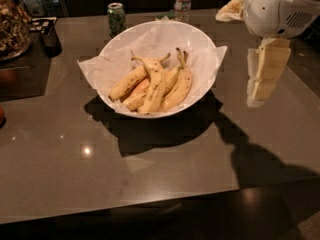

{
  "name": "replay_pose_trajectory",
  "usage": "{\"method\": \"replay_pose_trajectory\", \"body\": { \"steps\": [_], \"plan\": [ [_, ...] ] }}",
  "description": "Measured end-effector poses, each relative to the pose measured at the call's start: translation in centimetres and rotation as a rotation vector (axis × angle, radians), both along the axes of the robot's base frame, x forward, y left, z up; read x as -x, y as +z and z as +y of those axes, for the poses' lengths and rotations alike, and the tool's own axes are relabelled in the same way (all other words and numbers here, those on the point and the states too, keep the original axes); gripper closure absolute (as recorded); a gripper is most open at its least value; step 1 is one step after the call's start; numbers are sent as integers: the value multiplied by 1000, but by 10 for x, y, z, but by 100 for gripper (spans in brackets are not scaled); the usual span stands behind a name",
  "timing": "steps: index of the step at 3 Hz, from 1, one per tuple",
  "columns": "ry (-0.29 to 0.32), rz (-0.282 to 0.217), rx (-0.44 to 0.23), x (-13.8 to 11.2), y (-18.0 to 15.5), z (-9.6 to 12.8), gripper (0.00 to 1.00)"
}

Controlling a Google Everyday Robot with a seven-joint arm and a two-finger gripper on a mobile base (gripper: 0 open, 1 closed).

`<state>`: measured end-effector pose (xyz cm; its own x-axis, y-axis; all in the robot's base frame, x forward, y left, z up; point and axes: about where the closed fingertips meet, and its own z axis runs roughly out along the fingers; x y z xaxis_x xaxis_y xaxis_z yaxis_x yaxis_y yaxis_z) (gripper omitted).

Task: Pick banana from white bowl

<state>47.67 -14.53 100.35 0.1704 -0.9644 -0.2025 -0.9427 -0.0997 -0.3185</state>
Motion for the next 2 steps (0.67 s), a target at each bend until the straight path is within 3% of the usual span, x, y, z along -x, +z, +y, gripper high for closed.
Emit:
{"method": "replay_pose_trajectory", "body": {
  "steps": [1, 2],
  "plan": [
    [263, -35, 1, -13, 11, 51, 0],
    [290, -65, 6, -15, 16, 53, 0]
  ]
}}
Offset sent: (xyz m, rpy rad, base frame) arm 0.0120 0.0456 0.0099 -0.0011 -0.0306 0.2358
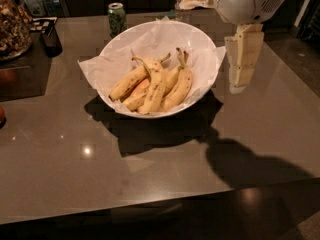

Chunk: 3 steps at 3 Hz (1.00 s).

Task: Pick banana from white bowl

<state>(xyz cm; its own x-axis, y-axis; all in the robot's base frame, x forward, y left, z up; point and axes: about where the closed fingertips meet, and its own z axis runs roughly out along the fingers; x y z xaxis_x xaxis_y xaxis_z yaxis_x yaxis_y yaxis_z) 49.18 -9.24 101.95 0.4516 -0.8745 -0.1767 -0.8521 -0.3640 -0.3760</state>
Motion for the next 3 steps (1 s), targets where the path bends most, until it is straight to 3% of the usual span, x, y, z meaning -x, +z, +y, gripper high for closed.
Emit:
{"method": "replay_pose_trajectory", "body": {
  "steps": [1, 2, 3],
  "plan": [
    [46, -15, -69, -19, -7, 11, 0],
    [180, 2, -197, -49, -22, 33, 0],
    [281, 62, -344, -73, -45, 60, 0]
  ]
}}
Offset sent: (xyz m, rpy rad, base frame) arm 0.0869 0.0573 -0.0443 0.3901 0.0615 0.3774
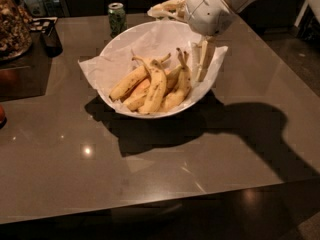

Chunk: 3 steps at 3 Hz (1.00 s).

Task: Pick banana from white bowl

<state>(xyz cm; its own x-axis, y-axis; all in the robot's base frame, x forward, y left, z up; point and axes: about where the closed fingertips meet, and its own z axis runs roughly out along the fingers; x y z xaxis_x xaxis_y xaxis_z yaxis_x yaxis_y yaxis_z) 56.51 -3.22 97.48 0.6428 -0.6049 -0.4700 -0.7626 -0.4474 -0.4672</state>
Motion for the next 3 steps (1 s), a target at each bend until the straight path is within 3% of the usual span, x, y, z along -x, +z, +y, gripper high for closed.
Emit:
{"method": "replay_pose_trajectory", "body": {
  "steps": [3],
  "plan": [
    [28, 60, -76, -12, -30, 20, 0]
  ]
}}
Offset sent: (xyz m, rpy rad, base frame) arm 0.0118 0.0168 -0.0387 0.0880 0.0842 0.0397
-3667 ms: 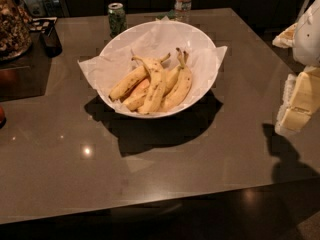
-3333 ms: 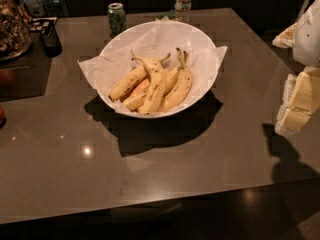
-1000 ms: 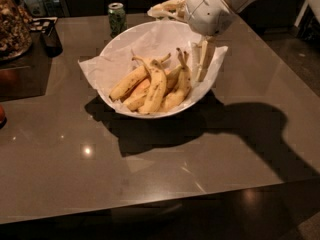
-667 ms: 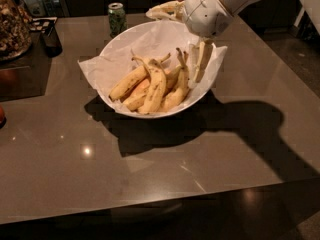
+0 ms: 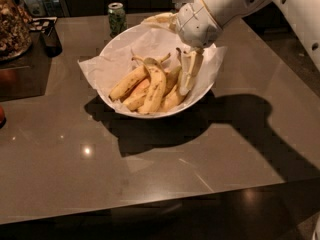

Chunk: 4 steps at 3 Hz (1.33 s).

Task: Pick banana from white bowl

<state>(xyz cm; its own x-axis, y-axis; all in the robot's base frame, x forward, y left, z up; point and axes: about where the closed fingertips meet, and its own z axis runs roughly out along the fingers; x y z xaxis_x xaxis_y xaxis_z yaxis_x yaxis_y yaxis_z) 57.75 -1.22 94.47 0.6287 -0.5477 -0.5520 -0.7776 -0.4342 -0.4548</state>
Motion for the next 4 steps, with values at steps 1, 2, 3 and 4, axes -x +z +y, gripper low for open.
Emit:
{"method": "replay_pose_trajectory", "body": {
  "steps": [1, 2, 3, 4],
  "plan": [
    [1, 2, -2, 0, -1, 1, 0],
    [-10, 16, 4, -5, -8, 6, 0],
    [-4, 34, 29, -14, -14, 13, 0],
    [-18, 73, 80, -20, -31, 16, 0]
  ]
}}
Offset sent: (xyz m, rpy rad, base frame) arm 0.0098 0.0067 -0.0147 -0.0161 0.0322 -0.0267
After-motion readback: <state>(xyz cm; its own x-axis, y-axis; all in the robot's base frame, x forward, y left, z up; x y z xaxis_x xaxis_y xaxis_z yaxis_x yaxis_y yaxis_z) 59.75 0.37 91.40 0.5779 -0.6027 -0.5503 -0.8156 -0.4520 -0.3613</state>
